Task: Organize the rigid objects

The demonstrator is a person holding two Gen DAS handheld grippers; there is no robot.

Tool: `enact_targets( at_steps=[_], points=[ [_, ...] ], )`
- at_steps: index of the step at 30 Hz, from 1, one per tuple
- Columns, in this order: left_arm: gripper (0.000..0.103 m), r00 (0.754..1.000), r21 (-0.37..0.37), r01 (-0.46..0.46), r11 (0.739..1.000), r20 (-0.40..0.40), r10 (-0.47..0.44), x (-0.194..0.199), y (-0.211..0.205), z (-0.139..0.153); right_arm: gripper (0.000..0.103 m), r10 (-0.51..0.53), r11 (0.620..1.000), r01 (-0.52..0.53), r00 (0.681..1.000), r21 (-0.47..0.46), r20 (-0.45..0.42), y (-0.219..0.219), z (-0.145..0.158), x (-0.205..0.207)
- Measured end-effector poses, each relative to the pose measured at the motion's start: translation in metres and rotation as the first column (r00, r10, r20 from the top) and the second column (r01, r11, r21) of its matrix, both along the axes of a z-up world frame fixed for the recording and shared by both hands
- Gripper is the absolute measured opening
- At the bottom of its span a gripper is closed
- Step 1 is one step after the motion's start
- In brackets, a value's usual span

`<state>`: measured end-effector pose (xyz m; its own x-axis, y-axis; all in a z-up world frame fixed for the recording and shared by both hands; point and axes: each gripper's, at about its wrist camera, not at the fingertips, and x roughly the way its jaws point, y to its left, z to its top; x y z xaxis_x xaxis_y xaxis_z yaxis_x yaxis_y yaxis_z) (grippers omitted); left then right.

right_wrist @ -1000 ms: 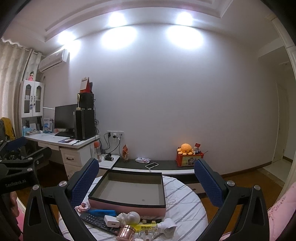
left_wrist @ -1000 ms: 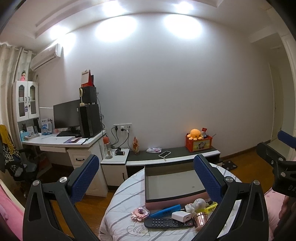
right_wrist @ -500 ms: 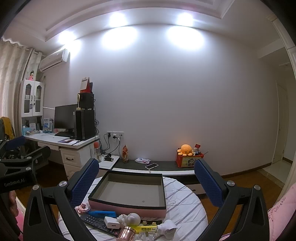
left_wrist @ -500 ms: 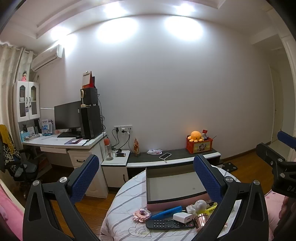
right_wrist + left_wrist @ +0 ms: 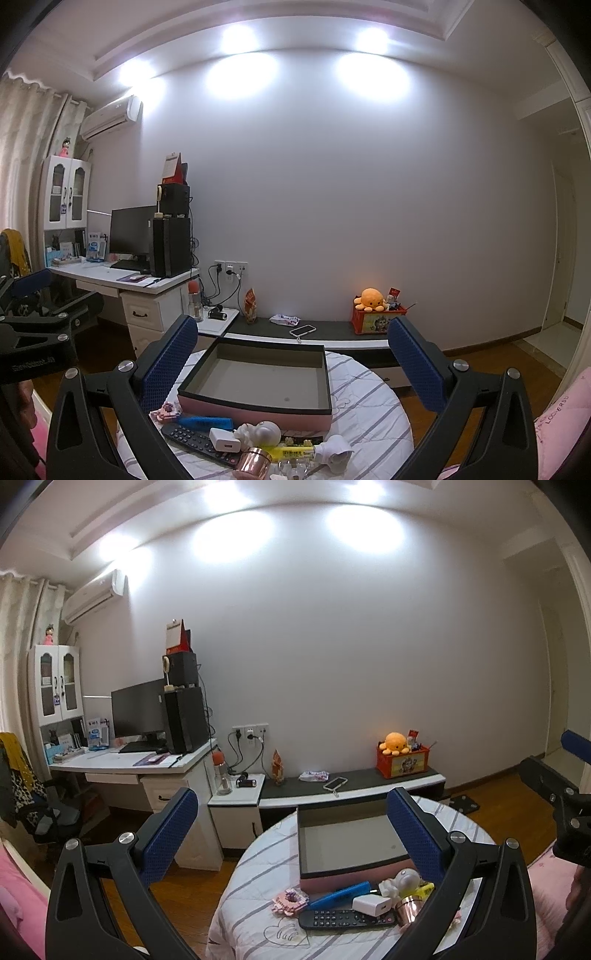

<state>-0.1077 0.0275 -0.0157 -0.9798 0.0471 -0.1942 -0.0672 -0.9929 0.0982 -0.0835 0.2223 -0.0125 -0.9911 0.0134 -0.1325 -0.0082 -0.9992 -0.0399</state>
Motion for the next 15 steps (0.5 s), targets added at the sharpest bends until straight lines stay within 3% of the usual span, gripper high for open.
enact_targets(
  at_steps=[4,8,15],
  points=[
    [0.103,0.999,-0.015,0.019,1.000,0.034,-0.019,-0.007,0.006,-0.010,0.103,-0.005,1.000,0.005,1.000,-0.002,0.019,0.003,-0.007,-0.003],
    [0.103,0.991,-0.030,0.069,0.997,0.118,-0.065,-0.022,0.014,-0.033,0.103,-0.020,1.000,0.020,0.998,-0.004,0.059,0.010,-0.021,-0.011],
    [0.103,0.942,-0.071,0.114,0.991,0.325,-0.085,-0.054,0.022,-0.102,0.103,-0.070,0.997,0.072,0.975,-0.002,0.211,0.036,-0.077,-0.034]
  ],
)
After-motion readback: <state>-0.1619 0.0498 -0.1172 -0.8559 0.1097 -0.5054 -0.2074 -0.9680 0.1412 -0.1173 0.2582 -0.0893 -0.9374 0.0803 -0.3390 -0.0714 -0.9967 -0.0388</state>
